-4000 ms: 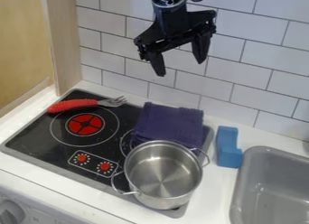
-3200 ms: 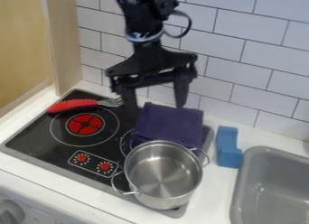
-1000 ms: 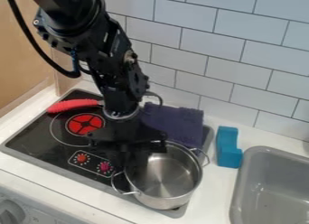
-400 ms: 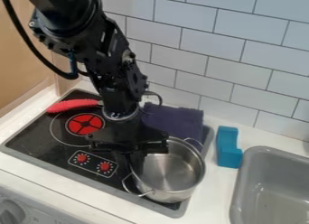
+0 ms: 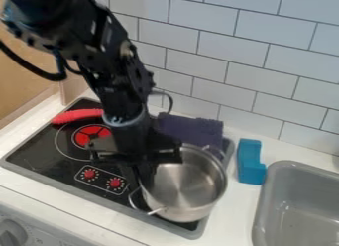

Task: Put the silver pot below the red fork

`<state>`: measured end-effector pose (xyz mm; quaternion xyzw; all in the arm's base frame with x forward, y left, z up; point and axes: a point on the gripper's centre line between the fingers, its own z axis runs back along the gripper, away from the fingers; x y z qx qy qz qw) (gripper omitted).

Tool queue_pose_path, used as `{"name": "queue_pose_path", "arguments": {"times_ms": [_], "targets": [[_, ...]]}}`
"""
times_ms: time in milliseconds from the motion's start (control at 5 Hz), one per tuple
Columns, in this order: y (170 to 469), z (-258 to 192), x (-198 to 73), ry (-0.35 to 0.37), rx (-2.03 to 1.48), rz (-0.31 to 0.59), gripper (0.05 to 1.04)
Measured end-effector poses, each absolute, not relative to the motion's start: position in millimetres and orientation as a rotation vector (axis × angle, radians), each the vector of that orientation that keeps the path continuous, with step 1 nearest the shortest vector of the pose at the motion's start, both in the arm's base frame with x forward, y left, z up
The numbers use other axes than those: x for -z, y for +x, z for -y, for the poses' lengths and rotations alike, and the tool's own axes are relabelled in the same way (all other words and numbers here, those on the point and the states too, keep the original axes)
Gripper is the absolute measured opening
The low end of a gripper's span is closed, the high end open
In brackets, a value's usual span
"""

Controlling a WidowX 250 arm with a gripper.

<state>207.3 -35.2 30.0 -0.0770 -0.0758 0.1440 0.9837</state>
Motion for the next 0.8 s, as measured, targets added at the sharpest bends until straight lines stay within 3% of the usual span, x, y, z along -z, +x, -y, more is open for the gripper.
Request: {"name": "queue_pose_path", "arguments": {"times_ms": [400, 800], "targets": [[204, -7, -64, -0.166, -0.47, 0.262, 0.055], [195, -64, -59, -0.162, -0.73, 0.277, 0.055]]}}
